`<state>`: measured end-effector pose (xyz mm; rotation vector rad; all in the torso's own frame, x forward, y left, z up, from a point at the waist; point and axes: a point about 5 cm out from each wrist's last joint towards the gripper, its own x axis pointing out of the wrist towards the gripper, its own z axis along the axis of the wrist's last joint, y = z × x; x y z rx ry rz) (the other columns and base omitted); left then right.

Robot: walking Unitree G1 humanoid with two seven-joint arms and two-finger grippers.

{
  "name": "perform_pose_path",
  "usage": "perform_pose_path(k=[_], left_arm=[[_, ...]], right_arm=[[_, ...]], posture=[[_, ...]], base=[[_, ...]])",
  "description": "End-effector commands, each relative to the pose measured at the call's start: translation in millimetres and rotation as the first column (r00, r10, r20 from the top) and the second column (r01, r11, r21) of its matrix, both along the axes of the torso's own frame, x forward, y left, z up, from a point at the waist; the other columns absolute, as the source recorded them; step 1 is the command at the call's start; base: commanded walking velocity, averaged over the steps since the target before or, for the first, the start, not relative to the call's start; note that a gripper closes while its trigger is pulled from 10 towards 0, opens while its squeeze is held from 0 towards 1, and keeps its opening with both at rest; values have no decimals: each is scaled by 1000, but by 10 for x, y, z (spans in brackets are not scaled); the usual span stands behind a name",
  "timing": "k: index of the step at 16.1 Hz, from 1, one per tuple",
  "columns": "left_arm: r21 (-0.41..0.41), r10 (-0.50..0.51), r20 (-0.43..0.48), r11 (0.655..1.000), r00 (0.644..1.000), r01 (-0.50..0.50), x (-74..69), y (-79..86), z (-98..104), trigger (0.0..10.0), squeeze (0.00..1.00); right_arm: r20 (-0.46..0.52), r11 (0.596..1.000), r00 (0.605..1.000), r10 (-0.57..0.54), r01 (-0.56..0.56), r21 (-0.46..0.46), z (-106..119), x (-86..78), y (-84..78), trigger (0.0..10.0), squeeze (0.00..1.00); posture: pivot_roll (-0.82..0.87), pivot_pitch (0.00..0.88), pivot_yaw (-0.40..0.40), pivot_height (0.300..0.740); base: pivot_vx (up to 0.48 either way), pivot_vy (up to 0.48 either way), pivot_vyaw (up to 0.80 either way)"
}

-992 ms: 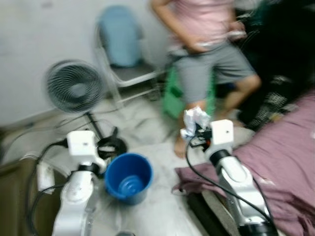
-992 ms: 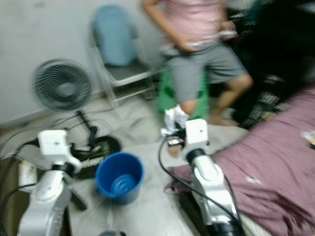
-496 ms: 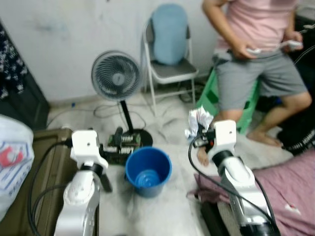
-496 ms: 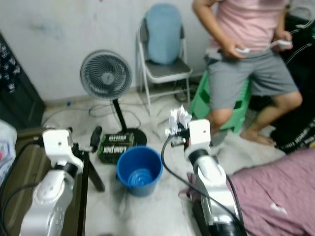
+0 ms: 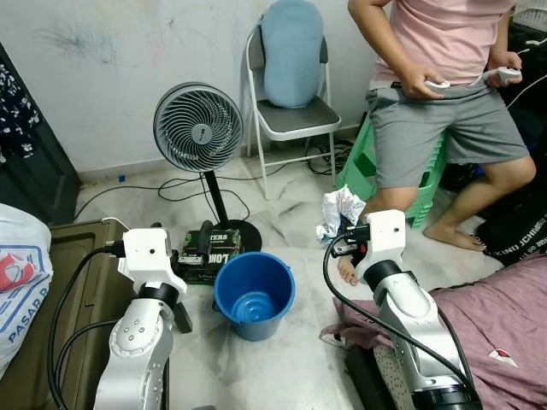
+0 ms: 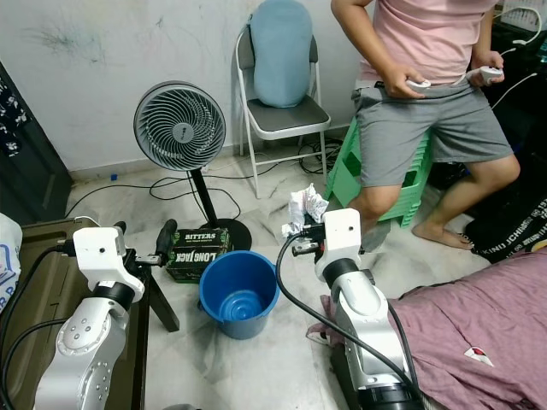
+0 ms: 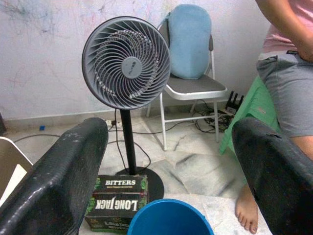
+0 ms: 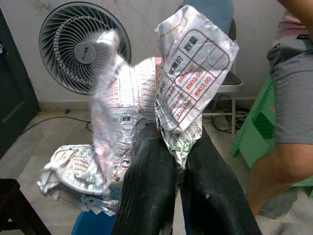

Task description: Clean up the room

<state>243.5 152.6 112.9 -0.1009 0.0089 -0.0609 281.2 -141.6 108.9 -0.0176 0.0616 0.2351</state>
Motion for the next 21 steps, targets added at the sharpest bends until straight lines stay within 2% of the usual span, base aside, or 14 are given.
perform_pose_path(k=[1,16,18,21], left_arm=[[4,-6,15,1000,1000,6,3,9,33,10000,0],[1,-13,13,1000,1000,13,0,-13,26,10000,0],[-5,-7,16,1000,1000,7,4,-10,27,10000,0],[-7,-3,23,1000,1000,3,7,-13,33,10000,0]], right_arm=[[9,1000,1000,-4,4,0,36,13,0,10000,0],[12,1000,1000,2,-2,4,32,7,-10,10000,0],[17,1000,1000,9,-9,-3,35,9,3,10000,0],[19,1000,1000,12,-12,-7,32,8,4,10000,0]], posture=[[-25,0,-14,740],[-25,0,-16,740],[-25,0,-16,740],[-22,0,-19,740]], base=[[270,0,0],[293,0,0],[0,0,0],[0,0,688]])
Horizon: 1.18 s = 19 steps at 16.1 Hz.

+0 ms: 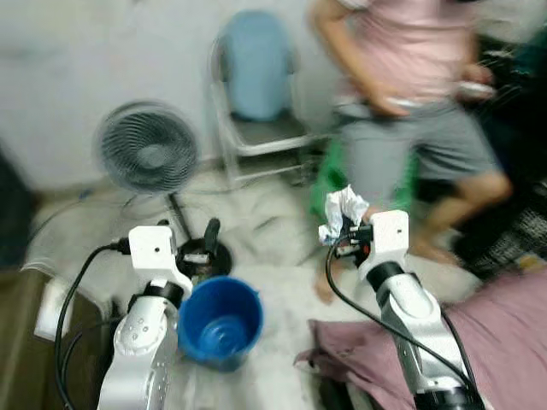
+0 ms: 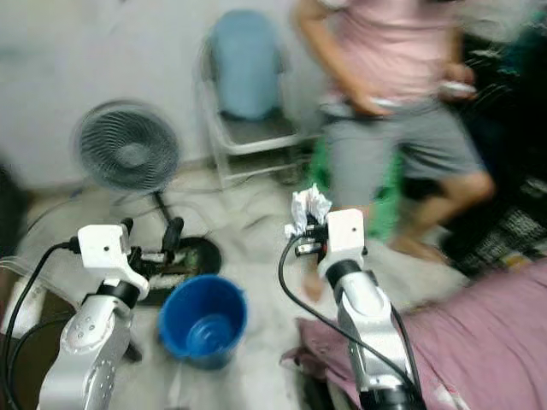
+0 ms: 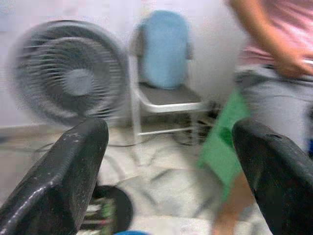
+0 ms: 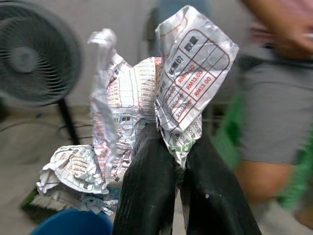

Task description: Clean up the room

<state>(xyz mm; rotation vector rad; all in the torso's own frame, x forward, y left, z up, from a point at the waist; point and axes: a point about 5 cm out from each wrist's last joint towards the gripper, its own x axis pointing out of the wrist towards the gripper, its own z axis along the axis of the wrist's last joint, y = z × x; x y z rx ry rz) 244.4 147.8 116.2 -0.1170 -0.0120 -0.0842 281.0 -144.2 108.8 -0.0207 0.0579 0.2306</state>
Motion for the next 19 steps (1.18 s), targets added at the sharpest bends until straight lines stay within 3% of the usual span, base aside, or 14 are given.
perform_pose_path(k=[1,10,19], left_arm=[[10,19,1,1000,1000,-19,-4,31,-1,10000,0],[8,13,-23,1000,1000,-13,-13,36,-24,10000,0],[-16,-35,-5,999,999,35,-31,2,3,10000,0]], right_arm=[[14,1000,1000,17,-17,-6,30,9,28,10000,0],[13,1000,1000,21,-21,-7,30,4,40,10000,0],[-9,1000,1000,13,-12,13,10,31,34,10000,0]], posture=[[-22,0,-19,740],[-27,0,-17,740],[-28,0,-19,740]], base=[[0,0,800],[0,0,800],[56,0,0]])
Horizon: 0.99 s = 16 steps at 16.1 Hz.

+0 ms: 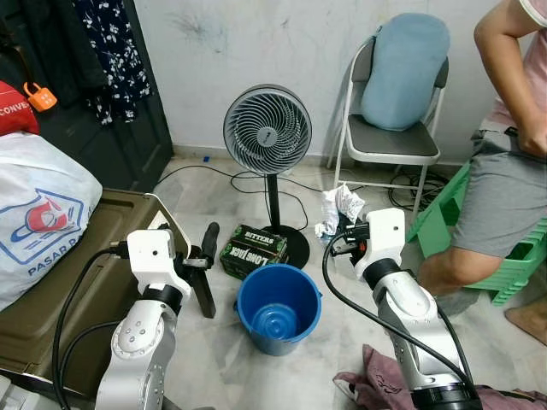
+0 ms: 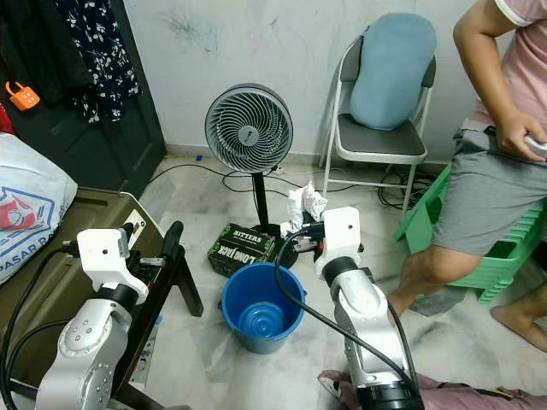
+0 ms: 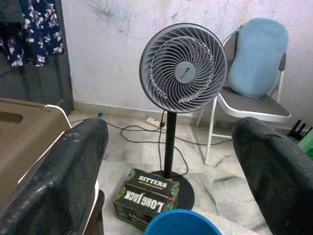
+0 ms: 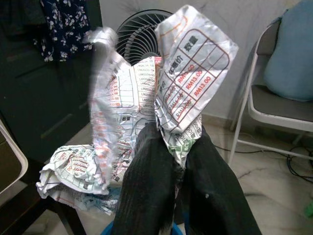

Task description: Clean up the room

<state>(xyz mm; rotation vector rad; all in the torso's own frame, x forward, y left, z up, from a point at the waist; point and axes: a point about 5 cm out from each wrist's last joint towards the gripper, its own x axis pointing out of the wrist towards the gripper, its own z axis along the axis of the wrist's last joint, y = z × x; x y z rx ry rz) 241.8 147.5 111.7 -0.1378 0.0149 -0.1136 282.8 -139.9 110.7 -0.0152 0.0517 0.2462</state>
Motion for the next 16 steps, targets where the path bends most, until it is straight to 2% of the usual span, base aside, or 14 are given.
perform_pose_path(k=[1,2,13,16], left_arm=[[3,-6,21,1000,1000,6,-5,3,49,10000,0],[3,-7,21,1000,1000,7,-5,2,49,10000,0],[6,-17,24,1000,1000,17,1,-9,49,10000,0],[7,-17,25,1000,1000,17,0,-11,48,10000,0]], right_arm=[[-16,1000,1000,-5,5,7,-11,14,-13,10000,0],[-17,1000,1000,-5,6,7,-11,14,-15,10000,0],[-7,1000,1000,5,-5,-3,-13,17,3,10000,0],[-5,1000,1000,6,-6,-4,-13,16,3,10000,0]], posture=[[-28,0,-19,740],[-28,0,-19,740],[-26,0,-17,740],[-25,0,-17,740]], base=[[255,0,-575],[259,0,-625],[261,0,0],[266,0,746]])
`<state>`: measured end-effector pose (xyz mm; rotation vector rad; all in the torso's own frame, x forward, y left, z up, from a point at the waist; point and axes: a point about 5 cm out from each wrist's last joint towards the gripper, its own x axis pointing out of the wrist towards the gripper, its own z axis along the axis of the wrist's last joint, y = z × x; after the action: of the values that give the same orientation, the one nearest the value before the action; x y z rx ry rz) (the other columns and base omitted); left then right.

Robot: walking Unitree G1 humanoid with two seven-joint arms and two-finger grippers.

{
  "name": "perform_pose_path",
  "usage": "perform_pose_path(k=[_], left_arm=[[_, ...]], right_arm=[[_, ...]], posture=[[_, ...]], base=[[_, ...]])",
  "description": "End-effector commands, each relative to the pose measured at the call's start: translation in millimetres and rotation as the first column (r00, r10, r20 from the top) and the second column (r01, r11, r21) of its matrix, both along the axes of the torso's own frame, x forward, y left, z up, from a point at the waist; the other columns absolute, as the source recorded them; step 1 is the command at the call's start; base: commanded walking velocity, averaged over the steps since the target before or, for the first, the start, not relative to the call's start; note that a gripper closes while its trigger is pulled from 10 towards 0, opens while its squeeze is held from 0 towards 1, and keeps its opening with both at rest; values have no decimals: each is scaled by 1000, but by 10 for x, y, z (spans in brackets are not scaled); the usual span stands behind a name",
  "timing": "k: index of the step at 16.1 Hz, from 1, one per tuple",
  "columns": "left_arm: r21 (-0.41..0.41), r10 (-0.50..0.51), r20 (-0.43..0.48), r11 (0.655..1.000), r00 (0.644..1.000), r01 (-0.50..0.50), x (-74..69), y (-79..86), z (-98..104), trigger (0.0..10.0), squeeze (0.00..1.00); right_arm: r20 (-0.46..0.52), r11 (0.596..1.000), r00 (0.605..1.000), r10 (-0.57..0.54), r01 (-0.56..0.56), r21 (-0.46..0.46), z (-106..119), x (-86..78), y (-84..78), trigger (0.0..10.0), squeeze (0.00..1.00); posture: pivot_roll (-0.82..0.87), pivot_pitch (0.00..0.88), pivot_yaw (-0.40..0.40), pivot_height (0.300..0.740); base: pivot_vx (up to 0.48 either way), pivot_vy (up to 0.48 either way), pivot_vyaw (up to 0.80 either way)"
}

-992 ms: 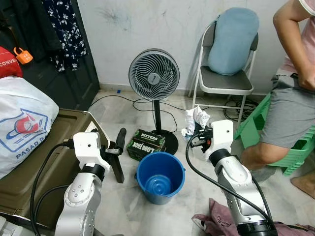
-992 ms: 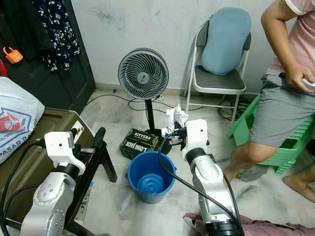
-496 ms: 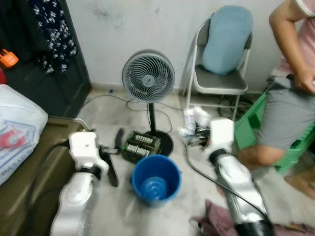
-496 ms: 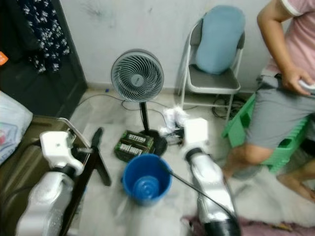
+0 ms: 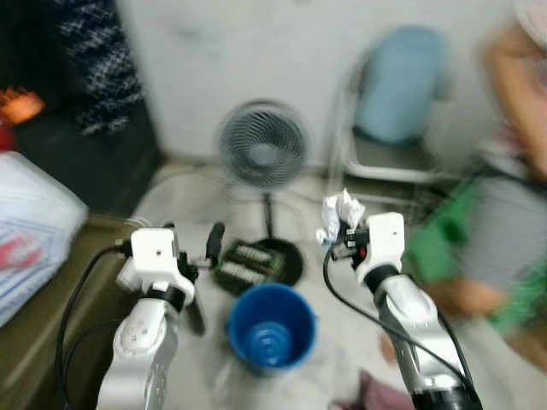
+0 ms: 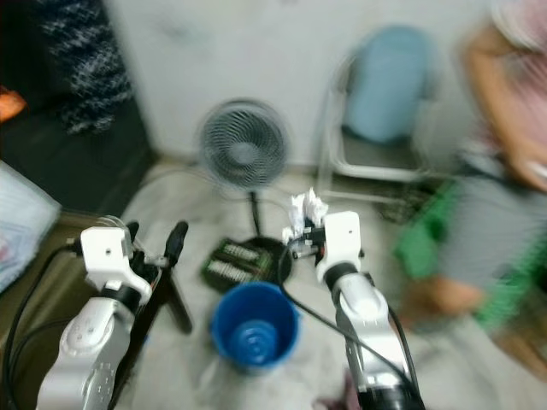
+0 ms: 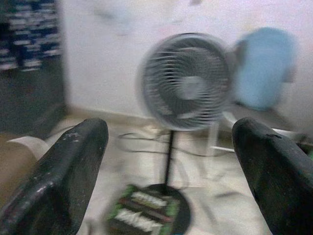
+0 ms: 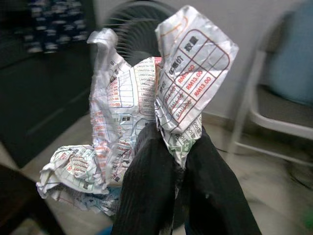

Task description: Clean up the room

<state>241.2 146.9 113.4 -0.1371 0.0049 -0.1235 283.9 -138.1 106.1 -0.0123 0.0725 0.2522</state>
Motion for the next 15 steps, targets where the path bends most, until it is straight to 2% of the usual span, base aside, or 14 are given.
perform_pose_path(k=[1,5,7,10,15], left_arm=[[8,-9,14,1000,1000,9,4,-8,31,10000,0],[8,-9,15,1000,1000,9,0,-9,31,10000,0],[2,-9,18,1000,1000,9,-2,-11,35,10000,0],[7,-13,9,1000,1000,13,-5,-18,30,10000,0],[133,-106,13,986,994,103,-11,10,48,10000,0]], right_arm=[[15,1000,1000,0,0,-5,29,6,-18,10000,0],[14,1000,1000,3,-3,-9,23,6,-14,10000,0],[11,1000,1000,0,0,-8,18,7,-15,10000,0],[-2,1000,1000,-7,7,-3,5,9,-29,10000,0],[-23,1000,1000,-14,14,-4,-8,96,12,10000,0]], posture=[[-23,0,-19,740],[-23,0,-19,740],[-25,0,-19,740],[-25,0,-20,740],[1,0,-31,740]], base=[[266,0,613],[266,0,534],[259,0,0],[0,0,0],[0,0,-800]])
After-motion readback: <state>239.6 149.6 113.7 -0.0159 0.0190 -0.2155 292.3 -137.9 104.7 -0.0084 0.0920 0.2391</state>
